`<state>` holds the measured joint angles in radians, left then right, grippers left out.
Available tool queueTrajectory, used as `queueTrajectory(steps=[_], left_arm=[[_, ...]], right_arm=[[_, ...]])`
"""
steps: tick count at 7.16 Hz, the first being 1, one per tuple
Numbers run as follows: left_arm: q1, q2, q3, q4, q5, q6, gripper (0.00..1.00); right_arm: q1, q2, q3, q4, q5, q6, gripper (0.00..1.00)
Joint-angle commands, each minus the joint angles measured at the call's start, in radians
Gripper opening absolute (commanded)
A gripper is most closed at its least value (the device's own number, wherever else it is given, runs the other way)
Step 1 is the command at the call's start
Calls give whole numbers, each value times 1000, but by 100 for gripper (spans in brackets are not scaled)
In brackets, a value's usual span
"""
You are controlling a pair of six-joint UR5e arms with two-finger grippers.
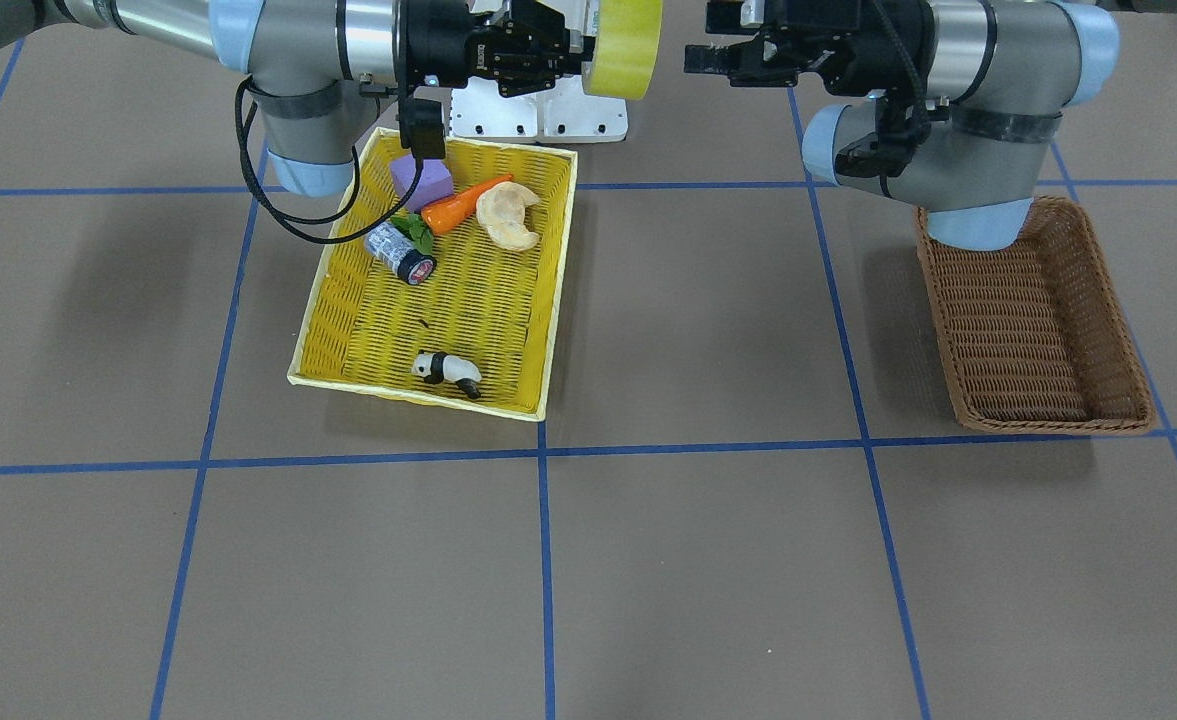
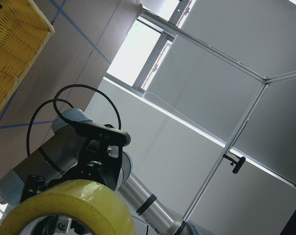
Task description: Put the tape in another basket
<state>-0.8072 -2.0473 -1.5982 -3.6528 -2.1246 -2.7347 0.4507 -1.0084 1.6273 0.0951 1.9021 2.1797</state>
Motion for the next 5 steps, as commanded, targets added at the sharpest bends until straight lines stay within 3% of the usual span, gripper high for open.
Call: queueTrajectory(steps=[1, 5], left_arm=[[9, -1, -17, -1, 0, 0, 97], [40, 1, -31, -1, 52, 3, 96]], right_arm=[[-1, 5, -1, -1, -6, 22, 0], [-1, 45, -41, -6, -15, 22, 0]])
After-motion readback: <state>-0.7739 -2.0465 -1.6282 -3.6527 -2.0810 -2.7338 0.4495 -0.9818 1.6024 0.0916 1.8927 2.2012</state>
